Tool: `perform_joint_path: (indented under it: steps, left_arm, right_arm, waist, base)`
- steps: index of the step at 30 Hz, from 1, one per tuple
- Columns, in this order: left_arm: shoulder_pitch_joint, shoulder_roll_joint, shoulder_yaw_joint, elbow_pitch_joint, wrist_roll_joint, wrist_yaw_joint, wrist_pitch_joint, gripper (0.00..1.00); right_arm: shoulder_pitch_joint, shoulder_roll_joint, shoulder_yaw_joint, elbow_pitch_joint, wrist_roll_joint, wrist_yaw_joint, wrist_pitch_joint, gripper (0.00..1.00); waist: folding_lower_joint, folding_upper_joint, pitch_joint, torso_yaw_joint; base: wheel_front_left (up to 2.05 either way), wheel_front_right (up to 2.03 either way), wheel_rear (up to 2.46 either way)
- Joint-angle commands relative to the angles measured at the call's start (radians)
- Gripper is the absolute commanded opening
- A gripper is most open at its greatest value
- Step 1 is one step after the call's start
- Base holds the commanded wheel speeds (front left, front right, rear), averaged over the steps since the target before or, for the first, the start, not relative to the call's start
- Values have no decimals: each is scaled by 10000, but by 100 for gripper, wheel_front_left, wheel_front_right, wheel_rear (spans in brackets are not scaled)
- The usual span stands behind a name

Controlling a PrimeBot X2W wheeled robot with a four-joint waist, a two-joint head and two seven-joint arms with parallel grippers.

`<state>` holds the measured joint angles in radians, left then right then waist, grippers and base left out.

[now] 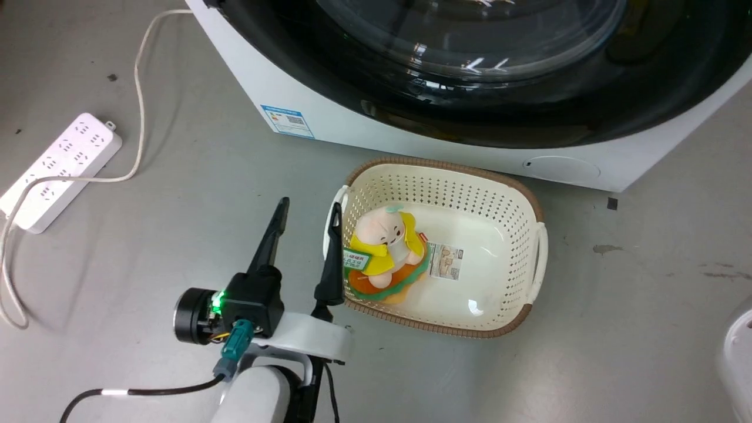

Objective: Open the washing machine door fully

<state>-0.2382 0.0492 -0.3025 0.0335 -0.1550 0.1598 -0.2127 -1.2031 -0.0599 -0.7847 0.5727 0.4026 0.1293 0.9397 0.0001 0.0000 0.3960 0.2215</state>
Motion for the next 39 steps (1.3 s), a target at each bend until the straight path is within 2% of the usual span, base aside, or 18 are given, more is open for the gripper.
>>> perform_joint_path:
  steps: [1,10,21,30,39]
  left_arm:
    - [-156,9,-74,45,-72,73,-90,100]
    - [-108,10,-192,259,-173,172,-278,100]
    - [412,10,-132,599,-127,77,-490,100]
    - [1015,10,215,757,66,-150,-490,100]
    - [1547,10,267,879,226,-363,-490,100]
  right_arm:
    - [-235,87,-135,119,119,14,257,0]
    - [754,92,-416,147,623,14,1483,0]
    - [2008,96,-344,925,2447,14,2361,0]
    - [3655,97,1169,1114,4193,14,2469,0]
    - [5220,97,3583,1157,6709,14,2211,0]
  waist:
    - [-1,0,-57,37]
    - [-1,0,-846,139]
    - [-1,0,-2181,118]
    - [-1,0,-3044,-32]
    - [-1,0,-3563,-59]
  base:
    - [0,0,0]
    - [0,0,0]
    - [0,0,0]
    - [0,0,0]
    - [0,0,0]
